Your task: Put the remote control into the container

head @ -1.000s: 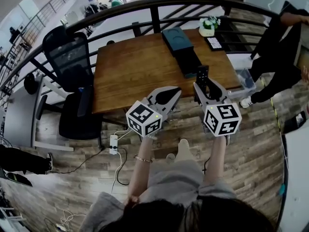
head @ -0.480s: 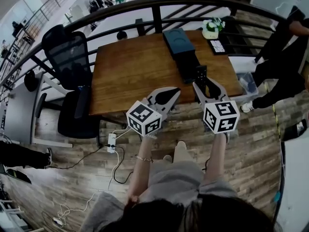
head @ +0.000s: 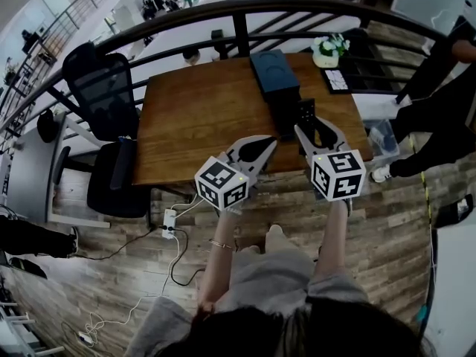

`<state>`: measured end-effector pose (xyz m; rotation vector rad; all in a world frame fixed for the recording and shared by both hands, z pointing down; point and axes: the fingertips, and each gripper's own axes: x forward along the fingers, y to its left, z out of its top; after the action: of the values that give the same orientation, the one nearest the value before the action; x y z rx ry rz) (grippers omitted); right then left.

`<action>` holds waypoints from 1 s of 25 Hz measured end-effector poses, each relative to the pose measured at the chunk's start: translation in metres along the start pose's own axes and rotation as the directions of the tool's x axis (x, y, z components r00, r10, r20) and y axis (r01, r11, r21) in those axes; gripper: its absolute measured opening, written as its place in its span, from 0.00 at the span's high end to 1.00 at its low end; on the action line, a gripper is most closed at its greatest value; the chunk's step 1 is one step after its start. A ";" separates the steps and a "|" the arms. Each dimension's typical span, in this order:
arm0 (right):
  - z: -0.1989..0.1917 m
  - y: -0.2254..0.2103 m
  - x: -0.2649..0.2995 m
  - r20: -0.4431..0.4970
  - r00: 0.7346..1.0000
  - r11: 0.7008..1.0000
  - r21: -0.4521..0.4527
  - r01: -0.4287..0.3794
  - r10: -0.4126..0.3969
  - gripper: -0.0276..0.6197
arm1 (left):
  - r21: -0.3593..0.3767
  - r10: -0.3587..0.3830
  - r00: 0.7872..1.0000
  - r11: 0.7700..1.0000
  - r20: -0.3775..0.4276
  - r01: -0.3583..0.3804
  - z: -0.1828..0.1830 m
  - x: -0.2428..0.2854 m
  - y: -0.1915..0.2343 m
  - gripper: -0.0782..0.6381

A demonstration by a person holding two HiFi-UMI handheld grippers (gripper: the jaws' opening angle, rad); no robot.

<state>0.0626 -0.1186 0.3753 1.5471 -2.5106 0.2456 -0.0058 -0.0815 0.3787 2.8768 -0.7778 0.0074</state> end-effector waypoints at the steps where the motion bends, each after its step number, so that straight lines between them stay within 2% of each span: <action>1: 0.000 -0.004 0.003 -0.003 1.000 1.000 -0.005 -0.003 0.003 0.65 | -0.001 0.005 1.000 1.000 0.001 -0.005 0.000 0.004 0.003 0.89; 17: -0.003 -0.038 0.048 -0.045 0.995 0.996 -0.008 -0.090 0.090 0.65 | -0.036 0.081 0.997 0.996 -0.019 -0.082 -0.008 0.044 0.038 0.89; 25: -0.017 -0.049 0.080 -0.081 0.993 0.996 0.026 -0.087 0.089 0.65 | -0.063 0.072 0.995 0.995 -0.064 -0.076 -0.021 0.055 0.067 0.89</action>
<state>0.0727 -0.2055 0.4132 1.4055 -2.5238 0.3428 0.0087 -0.1627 0.4124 2.7706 -0.8558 0.0772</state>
